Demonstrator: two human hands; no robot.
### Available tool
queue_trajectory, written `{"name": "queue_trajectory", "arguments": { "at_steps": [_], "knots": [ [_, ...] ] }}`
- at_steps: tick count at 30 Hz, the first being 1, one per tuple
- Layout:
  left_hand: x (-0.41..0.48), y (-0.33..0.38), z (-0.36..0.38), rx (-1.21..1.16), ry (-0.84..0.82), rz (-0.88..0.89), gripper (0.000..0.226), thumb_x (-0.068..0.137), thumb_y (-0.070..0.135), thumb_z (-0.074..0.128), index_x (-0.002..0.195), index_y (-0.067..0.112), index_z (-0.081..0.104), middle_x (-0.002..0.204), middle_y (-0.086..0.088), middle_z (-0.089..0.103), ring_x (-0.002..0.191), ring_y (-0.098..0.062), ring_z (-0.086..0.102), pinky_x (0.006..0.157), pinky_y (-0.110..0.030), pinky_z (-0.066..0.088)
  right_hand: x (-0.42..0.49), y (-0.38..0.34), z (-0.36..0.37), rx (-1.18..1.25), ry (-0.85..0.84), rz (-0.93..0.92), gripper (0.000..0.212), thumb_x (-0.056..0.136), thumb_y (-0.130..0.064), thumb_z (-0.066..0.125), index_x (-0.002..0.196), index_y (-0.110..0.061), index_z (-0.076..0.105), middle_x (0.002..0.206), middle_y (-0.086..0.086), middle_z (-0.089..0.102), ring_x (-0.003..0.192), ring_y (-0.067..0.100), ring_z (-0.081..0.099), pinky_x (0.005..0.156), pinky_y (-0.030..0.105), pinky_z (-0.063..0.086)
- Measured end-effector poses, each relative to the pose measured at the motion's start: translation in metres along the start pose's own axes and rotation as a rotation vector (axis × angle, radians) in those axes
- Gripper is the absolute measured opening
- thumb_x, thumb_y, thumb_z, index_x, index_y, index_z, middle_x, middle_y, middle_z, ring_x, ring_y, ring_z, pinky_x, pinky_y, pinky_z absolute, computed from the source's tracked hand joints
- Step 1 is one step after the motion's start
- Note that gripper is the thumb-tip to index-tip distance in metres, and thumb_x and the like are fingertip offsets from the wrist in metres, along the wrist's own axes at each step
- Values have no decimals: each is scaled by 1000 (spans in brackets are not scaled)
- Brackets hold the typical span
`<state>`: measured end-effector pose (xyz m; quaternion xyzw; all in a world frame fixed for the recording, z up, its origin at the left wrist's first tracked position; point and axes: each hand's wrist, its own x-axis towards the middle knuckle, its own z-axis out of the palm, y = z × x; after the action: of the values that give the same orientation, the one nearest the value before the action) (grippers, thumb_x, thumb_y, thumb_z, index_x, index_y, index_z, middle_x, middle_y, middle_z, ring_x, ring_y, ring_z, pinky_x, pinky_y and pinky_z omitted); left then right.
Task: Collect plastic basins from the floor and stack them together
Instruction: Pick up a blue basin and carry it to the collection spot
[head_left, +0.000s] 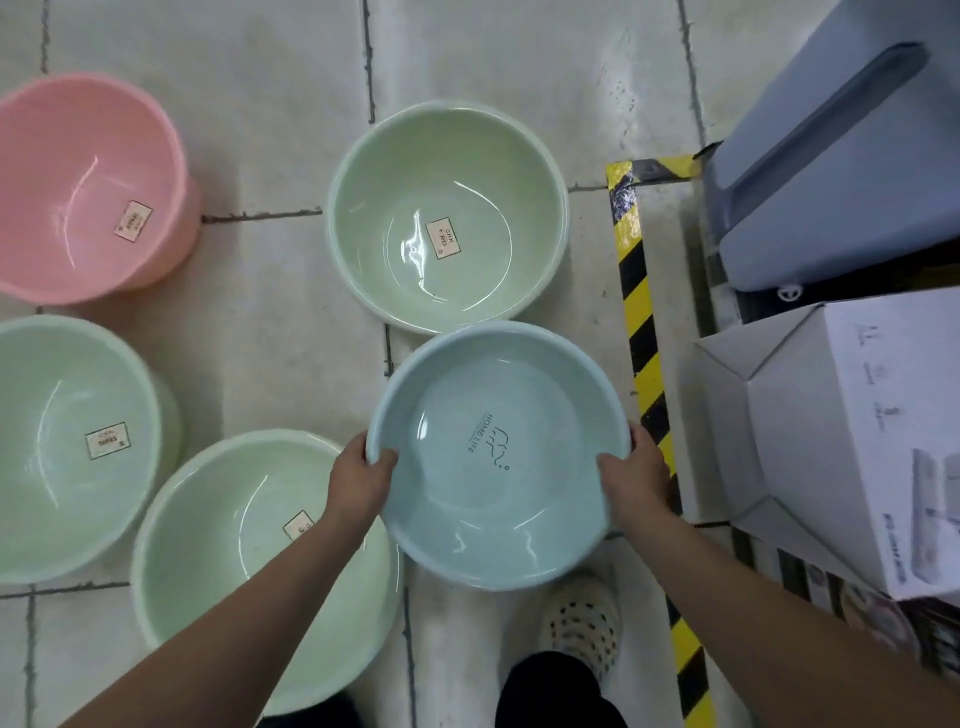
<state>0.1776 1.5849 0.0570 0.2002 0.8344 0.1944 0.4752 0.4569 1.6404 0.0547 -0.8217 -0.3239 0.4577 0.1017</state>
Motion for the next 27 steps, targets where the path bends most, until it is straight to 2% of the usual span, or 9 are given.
{"name": "queue_trajectory", "arguments": {
  "at_steps": [4, 6, 11, 14, 18, 24, 27],
  "knots": [
    [17, -11, 19, 55, -8, 13, 13, 89, 10, 56, 94, 6, 67, 87, -15, 70, 84, -34, 66, 73, -38, 52, 16, 20, 9, -21, 19, 31, 47, 83, 0, 52, 123, -24, 57, 107, 4, 64, 91, 26, 58, 72, 31, 48],
    [21, -15, 28, 58, -8, 23, 12, 90, 10, 56, 92, 9, 68, 85, -12, 70, 82, -33, 66, 72, -37, 51, 19, 28, 12, -12, 34, 42, 47, 85, 1, 52, 125, -23, 57, 106, 4, 63, 91, 25, 57, 72, 30, 47],
    [34, -22, 45, -12, 40, 21, 23, 93, 12, 55, 113, 13, 66, 93, -7, 66, 85, -28, 62, 74, -32, 44, 29, 37, 24, 53, 68, 64, 47, 84, 3, 52, 125, -20, 59, 99, 3, 61, 90, 26, 56, 76, 31, 48],
    [40, -26, 49, -22, 36, 28, 23, 94, 13, 54, 114, 12, 65, 94, -8, 66, 89, -32, 63, 75, -33, 45, 34, 38, 28, 143, 46, 103, 52, 81, 2, 51, 126, -25, 55, 104, 4, 63, 93, 28, 59, 78, 36, 53],
    [45, -21, 46, -58, -23, 25, 24, 96, 13, 52, 117, 12, 63, 100, -9, 66, 92, -32, 64, 80, -38, 50, 33, 39, 21, 287, -34, 146, 49, 83, 0, 54, 121, -32, 52, 95, -6, 60, 86, 22, 61, 74, 37, 53],
    [28, 15, 22, -127, -90, 19, 18, 92, 11, 57, 109, 13, 65, 96, -12, 70, 83, -31, 66, 77, -41, 55, -11, 33, -11, 317, -55, 69, 40, 88, -6, 54, 117, -33, 55, 98, -3, 65, 87, 19, 63, 70, 33, 52],
    [5, 39, -1, -70, -142, 66, 19, 86, 6, 61, 104, 11, 67, 92, -14, 70, 77, -31, 66, 70, -40, 55, -53, 26, -34, 372, -27, 45, 48, 76, -14, 56, 121, -30, 60, 103, 0, 68, 89, 19, 66, 63, 29, 51]
  ]
}}
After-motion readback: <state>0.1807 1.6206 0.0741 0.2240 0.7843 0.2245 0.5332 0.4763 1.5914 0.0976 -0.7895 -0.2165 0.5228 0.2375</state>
